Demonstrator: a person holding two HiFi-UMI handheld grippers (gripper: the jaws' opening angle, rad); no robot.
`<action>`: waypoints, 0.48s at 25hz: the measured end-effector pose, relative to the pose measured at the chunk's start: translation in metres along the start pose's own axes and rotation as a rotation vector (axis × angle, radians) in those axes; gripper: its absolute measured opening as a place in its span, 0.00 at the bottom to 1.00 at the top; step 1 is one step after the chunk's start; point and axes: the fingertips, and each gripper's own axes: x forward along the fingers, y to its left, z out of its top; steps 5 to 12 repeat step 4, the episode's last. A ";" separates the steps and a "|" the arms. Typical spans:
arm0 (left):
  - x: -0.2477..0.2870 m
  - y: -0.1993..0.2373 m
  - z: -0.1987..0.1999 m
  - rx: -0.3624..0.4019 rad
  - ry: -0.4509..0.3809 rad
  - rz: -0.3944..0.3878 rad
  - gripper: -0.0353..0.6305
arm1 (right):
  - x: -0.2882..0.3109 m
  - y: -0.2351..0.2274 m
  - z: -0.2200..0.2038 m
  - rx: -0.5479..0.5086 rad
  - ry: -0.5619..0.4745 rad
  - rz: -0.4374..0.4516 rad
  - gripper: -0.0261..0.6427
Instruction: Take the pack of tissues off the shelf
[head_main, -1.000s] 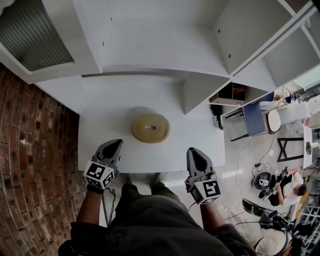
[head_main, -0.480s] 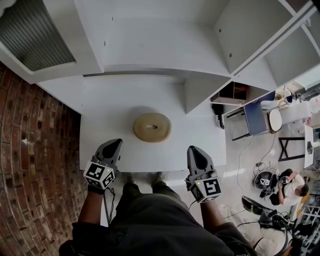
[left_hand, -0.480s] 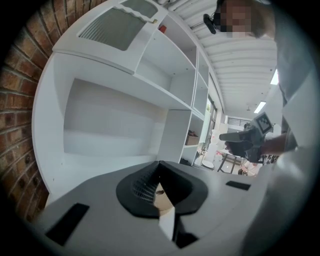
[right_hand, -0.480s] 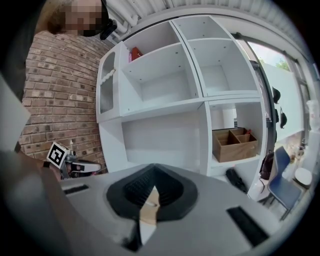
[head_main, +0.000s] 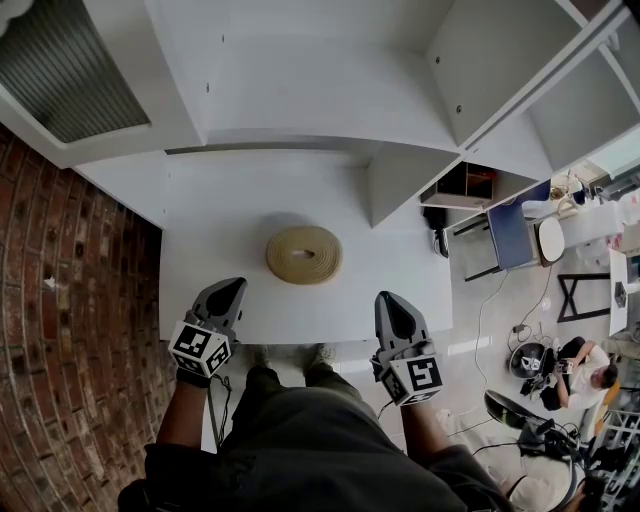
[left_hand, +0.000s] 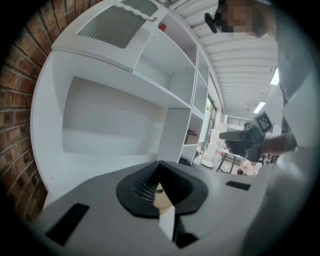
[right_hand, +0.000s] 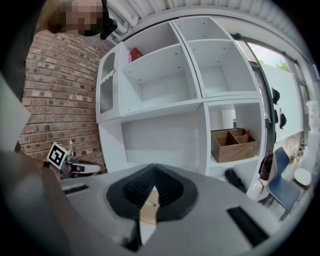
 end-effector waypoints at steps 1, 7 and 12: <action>0.000 0.000 0.000 0.001 0.001 0.000 0.06 | 0.000 0.000 0.000 -0.002 0.001 0.001 0.04; 0.001 0.000 0.000 0.004 -0.001 -0.001 0.06 | 0.000 0.000 0.001 -0.006 0.000 0.003 0.04; 0.001 0.000 0.000 0.004 -0.001 -0.001 0.06 | 0.000 0.000 0.001 -0.006 0.000 0.003 0.04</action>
